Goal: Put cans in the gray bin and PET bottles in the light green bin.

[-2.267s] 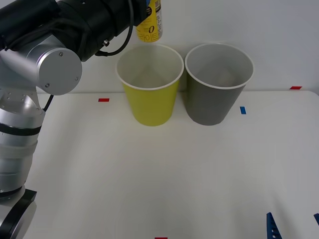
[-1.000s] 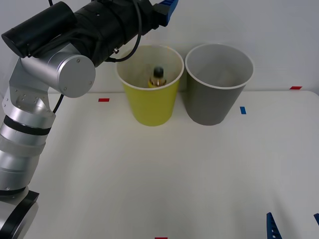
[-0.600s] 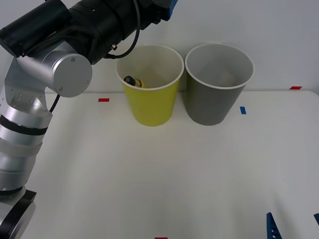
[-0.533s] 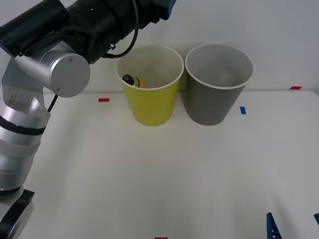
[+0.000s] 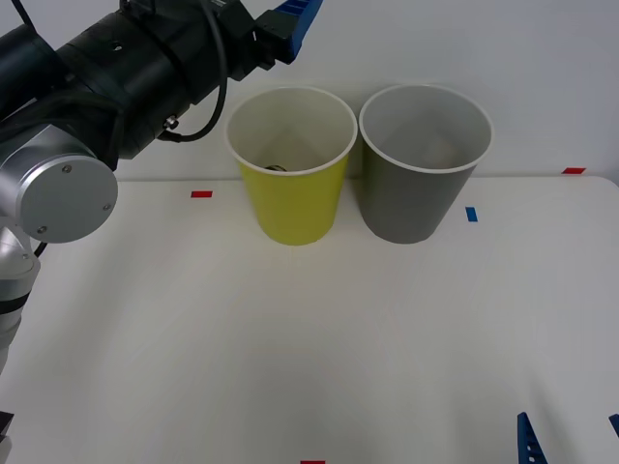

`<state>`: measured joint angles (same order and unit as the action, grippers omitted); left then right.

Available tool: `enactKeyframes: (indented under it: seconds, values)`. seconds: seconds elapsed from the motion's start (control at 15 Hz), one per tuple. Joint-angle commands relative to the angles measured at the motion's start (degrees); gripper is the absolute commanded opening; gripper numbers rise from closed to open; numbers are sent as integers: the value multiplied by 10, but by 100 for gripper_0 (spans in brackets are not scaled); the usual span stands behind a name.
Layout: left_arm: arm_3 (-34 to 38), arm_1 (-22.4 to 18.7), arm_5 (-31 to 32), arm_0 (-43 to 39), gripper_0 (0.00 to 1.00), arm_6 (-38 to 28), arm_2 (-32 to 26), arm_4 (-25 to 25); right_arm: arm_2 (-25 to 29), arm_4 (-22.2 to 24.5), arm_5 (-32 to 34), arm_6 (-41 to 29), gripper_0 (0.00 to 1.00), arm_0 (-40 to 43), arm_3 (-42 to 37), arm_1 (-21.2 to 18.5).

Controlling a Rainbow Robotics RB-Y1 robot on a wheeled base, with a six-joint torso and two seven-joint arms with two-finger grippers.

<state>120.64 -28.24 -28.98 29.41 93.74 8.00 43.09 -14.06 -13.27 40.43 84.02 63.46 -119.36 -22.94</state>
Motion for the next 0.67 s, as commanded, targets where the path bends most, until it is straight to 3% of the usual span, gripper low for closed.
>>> enactKeyframes:
  seconds: [0.07,0.67]
  values:
    - [69,-12,0,-66,100,-4,-26,9,0,0,0,0,100,0,0,0]
    - [236,-53,0,-289,100,4,-50,10,0,0,0,0,100,0,0,0]
